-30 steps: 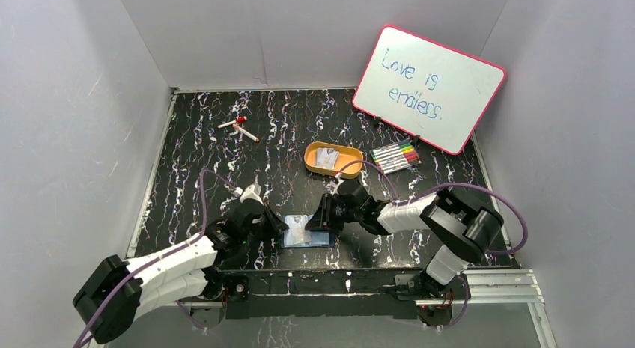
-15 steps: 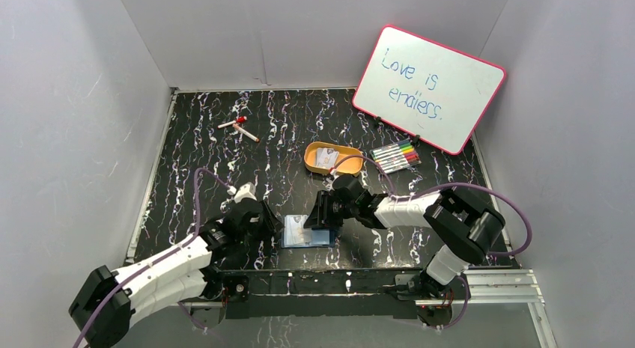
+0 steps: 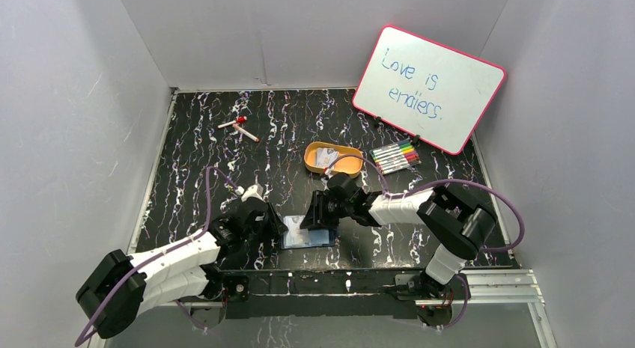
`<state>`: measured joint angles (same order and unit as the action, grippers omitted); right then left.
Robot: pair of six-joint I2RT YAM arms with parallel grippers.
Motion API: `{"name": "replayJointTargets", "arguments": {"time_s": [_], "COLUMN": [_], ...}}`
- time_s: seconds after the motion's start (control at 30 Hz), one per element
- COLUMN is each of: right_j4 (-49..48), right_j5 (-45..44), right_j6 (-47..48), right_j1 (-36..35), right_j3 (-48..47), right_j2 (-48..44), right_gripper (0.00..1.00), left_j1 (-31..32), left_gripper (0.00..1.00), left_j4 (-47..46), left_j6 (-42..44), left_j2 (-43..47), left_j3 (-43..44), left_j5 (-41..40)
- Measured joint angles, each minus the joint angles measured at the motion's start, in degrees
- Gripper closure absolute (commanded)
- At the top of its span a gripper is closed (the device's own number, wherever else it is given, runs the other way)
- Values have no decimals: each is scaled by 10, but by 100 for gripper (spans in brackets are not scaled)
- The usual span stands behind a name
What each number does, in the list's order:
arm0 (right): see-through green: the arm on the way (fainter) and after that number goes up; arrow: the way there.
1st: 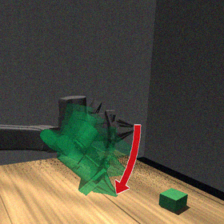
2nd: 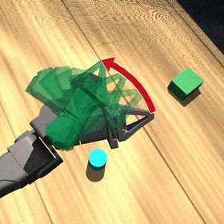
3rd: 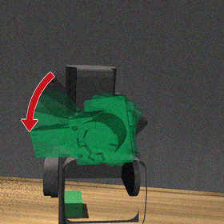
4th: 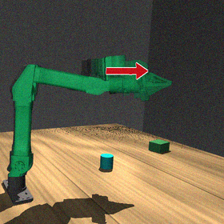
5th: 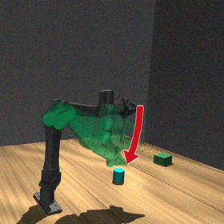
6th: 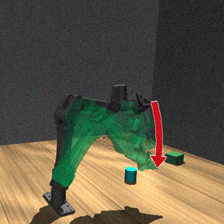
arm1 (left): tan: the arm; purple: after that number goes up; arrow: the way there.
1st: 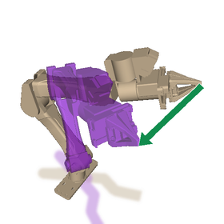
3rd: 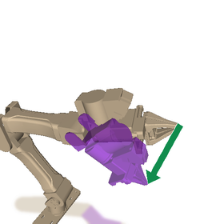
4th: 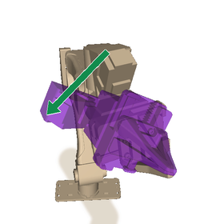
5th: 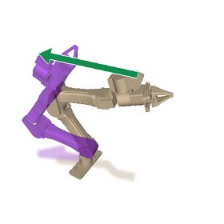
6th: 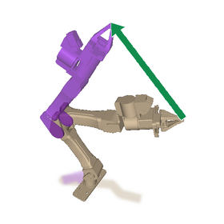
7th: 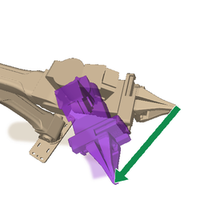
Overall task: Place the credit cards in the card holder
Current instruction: Insert the credit card into the card holder.
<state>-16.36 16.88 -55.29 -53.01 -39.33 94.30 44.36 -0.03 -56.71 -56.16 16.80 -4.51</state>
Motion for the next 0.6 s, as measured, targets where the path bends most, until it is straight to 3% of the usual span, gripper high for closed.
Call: {"name": "replayJointTargets", "arguments": {"time_s": [0.17,0.6], "right_j4": [0,-3], "right_j5": [2,5], "right_j6": [-1,-9], "right_j1": [-7,-11], "right_j3": [-5,-6], "right_j2": [9,17], "right_gripper": [58,58], "left_j1": [0,-2], "left_gripper": [81,83], "left_j4": [-13,-25], "left_j6": [4,1], "left_j2": [0,9], "left_j3": [-8,-18], "left_j5": [10,11]}}
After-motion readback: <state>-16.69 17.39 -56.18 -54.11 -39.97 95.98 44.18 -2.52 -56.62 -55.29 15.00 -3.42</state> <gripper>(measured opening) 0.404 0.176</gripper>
